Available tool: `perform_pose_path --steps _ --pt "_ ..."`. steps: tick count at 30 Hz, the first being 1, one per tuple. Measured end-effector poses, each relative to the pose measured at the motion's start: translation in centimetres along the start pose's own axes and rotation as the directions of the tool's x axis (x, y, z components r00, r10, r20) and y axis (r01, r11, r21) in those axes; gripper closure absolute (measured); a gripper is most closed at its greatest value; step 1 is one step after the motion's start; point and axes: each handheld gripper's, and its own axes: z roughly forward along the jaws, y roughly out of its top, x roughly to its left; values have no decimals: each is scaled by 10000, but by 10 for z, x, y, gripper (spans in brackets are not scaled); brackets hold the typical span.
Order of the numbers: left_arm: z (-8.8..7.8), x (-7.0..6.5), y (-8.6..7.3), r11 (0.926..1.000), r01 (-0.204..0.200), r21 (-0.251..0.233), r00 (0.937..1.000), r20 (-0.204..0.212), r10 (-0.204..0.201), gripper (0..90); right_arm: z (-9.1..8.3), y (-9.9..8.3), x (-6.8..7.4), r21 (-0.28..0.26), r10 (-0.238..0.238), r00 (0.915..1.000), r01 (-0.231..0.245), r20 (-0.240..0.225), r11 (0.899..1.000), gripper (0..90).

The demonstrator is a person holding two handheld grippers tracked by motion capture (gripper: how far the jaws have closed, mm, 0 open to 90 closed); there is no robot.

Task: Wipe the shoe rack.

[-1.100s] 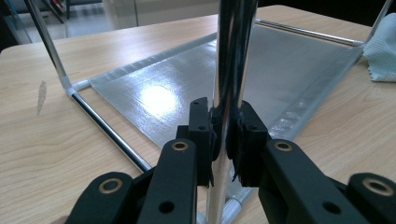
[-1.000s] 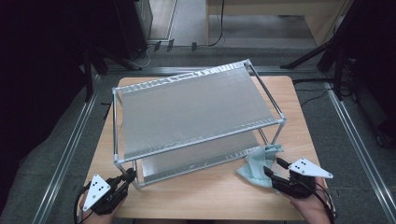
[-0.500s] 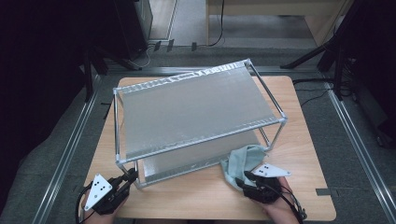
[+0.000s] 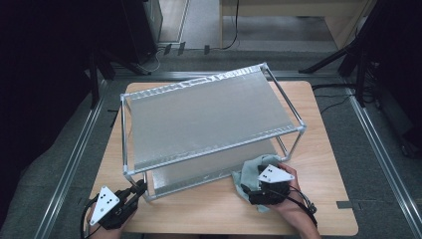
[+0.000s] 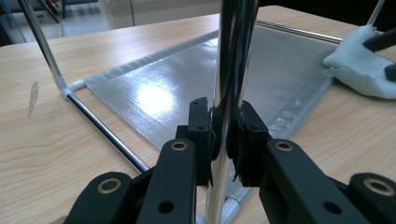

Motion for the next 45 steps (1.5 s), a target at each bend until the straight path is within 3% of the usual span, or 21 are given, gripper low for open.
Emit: perform_pose_path --steps 3,5,6,11,12,15,17,19,20,22,23,24,27,28,29,31,33,36,40,43,45 --pt "0 0 0 10000 -16 -9 10000 0 16 798 4 -4 -2 662 58 9998 -70 184 9978 166" --pt "0 0 0 10000 -25 0 10000 -5 25 798 4 -6 -4 811 210 9997 -222 146 9965 239" --pt "0 0 0 10000 -39 3 10000 -13 39 799 3 -7 -5 791 342 9994 -344 35 9963 304" --pt "0 0 0 10000 -71 12 10000 -39 71 801 -6 -10 -6 724 409 9970 -456 659 9963 713" --pt "0 -1 0 9999 -105 29 9999 -46 105 802 -7 -11 -7 758 412 9962 -470 768 9960 761" --pt "-1 0 0 9999 -158 57 9999 -51 158 805 -18 -14 -16 1048 680 9878 -830 1400 9910 807" --pt "-2 1 0 9999 -115 50 9999 -68 115 805 -30 -21 -31 985 1228 9738 -1435 1916 9847 811" --pt "-3 3 0 9999 -108 60 9999 -89 109 805 -46 -28 -48 615 2110 9428 -2340 2581 9703 811" --pt "-3 4 0 9999 -86 61 9999 -92 87 805 -55 -31 -57 350 2548 9199 -2773 2980 9601 811" --pt "-4 6 -1 10000 -37 87 9999 -118 38 805 -72 -35 -72 -231 3311 8574 -3508 3940 9361 810" --pt "-5 6 -1 10000 29 92 9999 -103 -28 804 -78 -37 -78 -431 3481 8215 -3696 4516 9282 810" --pt "-5 7 -1 9999 56 96 10000 -64 -55 804 -82 -38 -82 -561 3532 7941 -3763 4946 9248 810" --pt "-6 8 -1 9999 81 100 9999 -112 -80 804 -77 -36 -88 -542 3261 7503 -3628 5751 9303 805" --pt "-6 8 -1 9999 84 91 9999 -112 -83 803 -73 -35 -88 -663 3288 7536 -3566 5692 9319 800" --pt "-6 8 -1 9999 90 80 9999 -116 -89 803 -67 -33 -87 -715 3153 7659 -3346 5604 9397 792" --pt "-6 8 -2 9999 158 48 9998 -106 -158 803 -55 -27 -83 -656 2474 7962 -2543 5521 9649 780" --pt "-6 8 -2 9999 169 24 9998 -88 -169 802 -47 -18 -83 -724 2321 8037 -2308 5479 9703 775" --pt "-6 8 -2 9999 169 17 9998 -84 -168 802 -46 -6 -89 -1563 2947 8096 -2498 5077 9556 771" --pt "-6 10 -3 9995 316 10 9995 22 -316 800 -57 5 -89 -2370 3359 8158 -2498 4708 9389 772" --pt "-6 10 -3 9994 360 -2 9994 -3 -360 800 -73 23 -83 -2814 3306 8115 -2141 4818 9354 772" --pt "-6 10 -3 9994 359 1 9993 -34 -359 801 -85 33 -80 -3450 3491 8124 -1961 4671 9179 771"
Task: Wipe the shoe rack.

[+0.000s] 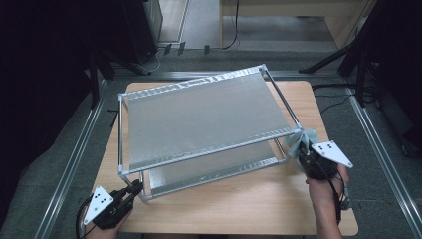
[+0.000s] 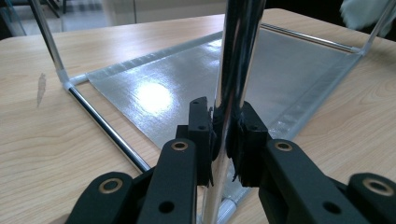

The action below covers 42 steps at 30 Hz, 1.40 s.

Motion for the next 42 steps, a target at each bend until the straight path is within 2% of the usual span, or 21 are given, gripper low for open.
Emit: perform_pose_path --steps 1,3,6,8,13,15,16,20,22,26,31,33,37,39,42 --pt "0 0 0 10000 -15 3 10000 -10 15 801 -7 8 0 -438 145 9999 -146 -20 9989 771" --pt "-1 0 0 10000 -51 25 10000 -43 51 802 -16 17 1 -922 79 9999 -72 69 9957 765" --pt "-1 0 0 10000 -26 12 10000 -52 26 801 -21 20 2 -1103 -28 10000 31 21 9939 757" --pt "-1 0 0 10000 -10 13 10000 -58 10 801 -17 15 1 -926 -123 9999 118 -47 9956 758" --pt "-1 0 0 10000 -60 14 10000 -37 60 801 6 -18 1 231 -145 9999 144 50 9996 762" --pt "0 0 0 10000 -64 7 10000 -26 65 801 9 -23 0 382 -146 9999 145 26 9992 759" --pt "0 0 0 10000 -55 -14 10000 -10 55 801 18 -38 -2 923 -148 9999 150 -23 9956 747" --pt "0 0 0 10000 -54 -18 10000 -14 54 801 29 -54 -4 1598 -210 9998 218 -67 9869 746" --pt "0 0 0 10000 -71 -8 10000 -18 71 801 30 -57 -3 1671 -164 9998 174 -75 9858 751" --pt "0 0 -1 10000 -33 -21 10000 -15 33 800 22 -44 -3 1189 -63 10000 72 -77 9929 750" --pt "0 0 -1 10000 -14 -24 10000 -24 14 798 -1 -17 1 299 -60 10000 60 22 9995 750" --pt "0 0 -1 10000 -11 -26 10000 -18 11 798 -10 -9 3 -151 41 10000 -42 -35 9999 750" --pt "0 0 -1 10000 -23 -30 10000 -21 23 798 -27 6 7 -890 -107 9999 99 -93 9960 750" --pt "0 0 -1 10000 -25 -30 10000 -19 25 799 -30 7 10 -1018 -279 9995 265 -125 9945 749" --pt "1 -1 0 10000 -48 -19 10000 -28 48 799 -24 -2 13 -674 -384 9987 361 -322 9971 749"
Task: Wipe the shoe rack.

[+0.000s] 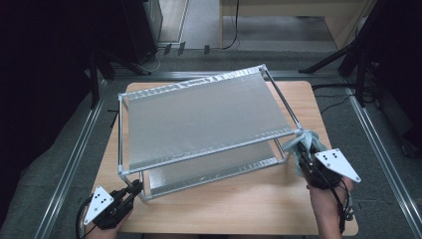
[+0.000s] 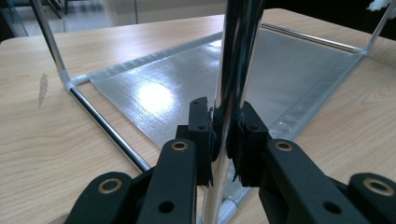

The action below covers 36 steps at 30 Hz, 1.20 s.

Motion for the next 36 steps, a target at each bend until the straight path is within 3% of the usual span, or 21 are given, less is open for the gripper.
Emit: perform_pose_path --steps 6,10,16,19,23,30,32,36 --pt "1 -1 0 10000 -58 3 10000 39 58 800 21 -34 14 1352 -185 9986 250 -486 9905 751" --pt "1 -1 0 10000 -32 7 9999 100 32 799 38 -53 15 2052 743 9940 -565 -801 9771 774" --pt "2 -2 0 10000 -27 19 9999 112 27 800 51 -64 16 2669 956 9935 -757 -622 9608 776" --pt "2 -2 0 10000 -51 24 9999 102 51 800 49 -58 16 2515 1078 9931 -930 -455 9634 775" --pt "2 -3 0 10000 -57 22 9999 124 56 800 35 -34 12 1579 1151 9931 -1099 -240 9813 776" --pt "2 -3 0 10000 -60 25 9999 125 59 800 10 -5 10 91 982 9950 -980 -204 9951 774" --pt "2 -3 0 10000 -39 25 9999 125 38 800 8 -3 11 34 834 9963 -834 -185 9965 770" --pt "1 -4 0 10000 -32 28 9999 110 32 800 21 -19 12 773 789 9967 -773 -170 9940 768"
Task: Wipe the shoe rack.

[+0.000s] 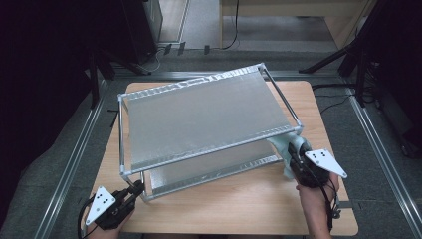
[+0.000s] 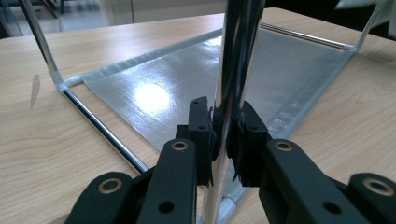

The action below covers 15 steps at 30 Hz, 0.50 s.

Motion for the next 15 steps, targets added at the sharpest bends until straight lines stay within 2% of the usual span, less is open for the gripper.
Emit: perform_pose_path --steps 3,6,8,13,15 --pt "0 0 0 10000 -15 3 10000 4 15 800 14 -19 1 789 61 10000 -66 70 9969 769" --pt "0 0 0 10000 -9 -8 10000 42 9 800 27 -35 3 1476 -12 9999 -11 154 9890 778" --pt "0 0 0 10000 -23 -17 10000 83 23 800 31 -38 3 1624 -68 9996 25 262 9867 790" --pt "1 -2 0 9999 -139 -7 9996 232 139 800 24 -29 -3 1237 58 9985 -124 539 9922 797" --pt "1 -2 0 10000 -67 -9 9997 254 67 798 14 -21 -5 755 33 9944 -113 1053 9971 801"
